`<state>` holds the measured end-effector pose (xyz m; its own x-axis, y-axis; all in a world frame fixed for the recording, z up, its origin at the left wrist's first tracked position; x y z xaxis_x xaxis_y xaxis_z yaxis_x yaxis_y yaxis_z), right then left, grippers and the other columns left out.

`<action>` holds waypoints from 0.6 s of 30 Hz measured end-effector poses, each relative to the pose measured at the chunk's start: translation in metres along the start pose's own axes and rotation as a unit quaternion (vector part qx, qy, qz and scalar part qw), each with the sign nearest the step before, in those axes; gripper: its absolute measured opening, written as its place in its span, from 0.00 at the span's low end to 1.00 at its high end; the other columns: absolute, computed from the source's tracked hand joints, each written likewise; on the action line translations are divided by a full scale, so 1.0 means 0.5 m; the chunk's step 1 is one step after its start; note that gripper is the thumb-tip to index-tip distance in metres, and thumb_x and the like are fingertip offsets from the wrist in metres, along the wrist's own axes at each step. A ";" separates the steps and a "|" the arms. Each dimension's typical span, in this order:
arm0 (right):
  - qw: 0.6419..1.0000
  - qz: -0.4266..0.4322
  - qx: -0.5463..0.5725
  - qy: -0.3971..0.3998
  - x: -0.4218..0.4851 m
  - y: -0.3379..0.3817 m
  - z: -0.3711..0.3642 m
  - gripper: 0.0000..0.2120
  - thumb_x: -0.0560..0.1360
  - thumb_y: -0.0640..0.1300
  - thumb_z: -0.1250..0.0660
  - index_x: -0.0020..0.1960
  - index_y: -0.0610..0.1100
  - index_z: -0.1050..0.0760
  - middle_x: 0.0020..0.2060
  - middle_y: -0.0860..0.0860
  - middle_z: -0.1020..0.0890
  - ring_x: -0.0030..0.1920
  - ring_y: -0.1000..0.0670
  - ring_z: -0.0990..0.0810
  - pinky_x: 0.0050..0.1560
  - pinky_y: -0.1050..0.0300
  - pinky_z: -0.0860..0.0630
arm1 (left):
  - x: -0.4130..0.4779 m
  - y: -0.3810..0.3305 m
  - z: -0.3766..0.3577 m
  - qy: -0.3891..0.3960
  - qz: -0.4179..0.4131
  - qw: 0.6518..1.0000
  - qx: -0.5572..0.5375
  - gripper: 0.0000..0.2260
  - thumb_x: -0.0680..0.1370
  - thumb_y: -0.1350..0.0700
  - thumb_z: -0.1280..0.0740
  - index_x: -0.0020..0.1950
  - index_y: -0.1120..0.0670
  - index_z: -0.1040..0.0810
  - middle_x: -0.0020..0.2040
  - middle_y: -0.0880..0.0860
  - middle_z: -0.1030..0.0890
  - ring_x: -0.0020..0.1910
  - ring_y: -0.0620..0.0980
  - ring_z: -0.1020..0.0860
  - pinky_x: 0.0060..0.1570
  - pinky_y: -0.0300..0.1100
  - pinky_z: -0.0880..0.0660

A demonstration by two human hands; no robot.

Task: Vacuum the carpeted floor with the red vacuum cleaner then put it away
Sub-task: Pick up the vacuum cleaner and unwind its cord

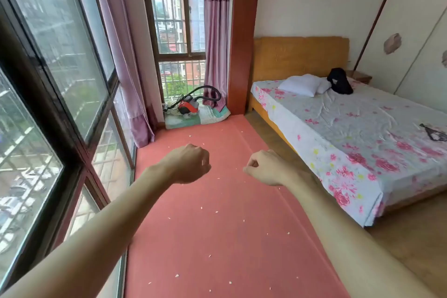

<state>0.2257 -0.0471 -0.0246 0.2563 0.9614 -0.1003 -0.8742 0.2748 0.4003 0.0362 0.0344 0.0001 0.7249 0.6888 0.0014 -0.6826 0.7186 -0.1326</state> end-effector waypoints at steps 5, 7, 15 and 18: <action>1.000 0.003 0.006 0.020 0.030 -0.077 -0.001 0.21 0.75 0.54 0.37 0.49 0.36 0.21 0.48 0.41 0.16 0.50 0.38 0.19 0.50 0.42 0.20 | 0.035 0.000 -0.056 0.076 0.031 0.997 0.013 0.10 0.80 0.47 0.36 0.53 0.50 0.19 0.53 0.54 0.17 0.53 0.55 0.20 0.54 0.50 0.22; 0.999 0.009 0.019 0.031 0.048 -0.094 -0.005 0.20 0.76 0.54 0.37 0.50 0.36 0.21 0.49 0.40 0.16 0.52 0.37 0.20 0.52 0.42 0.21 | 0.058 0.006 -0.067 0.083 0.036 0.996 0.016 0.11 0.80 0.47 0.37 0.53 0.51 0.19 0.53 0.54 0.17 0.53 0.55 0.20 0.54 0.50 0.22; 0.999 0.018 0.015 0.046 0.186 -0.121 -0.015 0.21 0.76 0.52 0.38 0.52 0.34 0.23 0.52 0.37 0.18 0.52 0.35 0.21 0.51 0.40 0.22 | 0.181 0.037 -0.112 0.099 0.038 0.994 0.003 0.12 0.81 0.47 0.38 0.55 0.52 0.19 0.54 0.56 0.17 0.54 0.56 0.20 0.53 0.49 0.22; 0.998 0.017 0.007 0.053 0.258 -0.127 -0.017 0.22 0.76 0.53 0.38 0.54 0.33 0.24 0.54 0.36 0.20 0.54 0.34 0.22 0.53 0.39 0.23 | 0.250 0.074 -0.130 0.108 0.041 0.993 -0.009 0.12 0.81 0.47 0.38 0.55 0.52 0.19 0.54 0.56 0.17 0.53 0.56 0.20 0.53 0.50 0.22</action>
<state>0.3110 0.0594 -0.0706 0.1808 0.9666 -0.1814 -0.8761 0.2421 0.4168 0.1079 0.1410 -0.0692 0.6715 0.7068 -0.2224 -0.7395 0.6580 -0.1419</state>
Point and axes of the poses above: each hand's wrist, its own x-axis towards the middle knuckle, its own z-axis out of the back of the hand, y = z × x, the point moved 5 cm from there along x, towards the middle knuckle
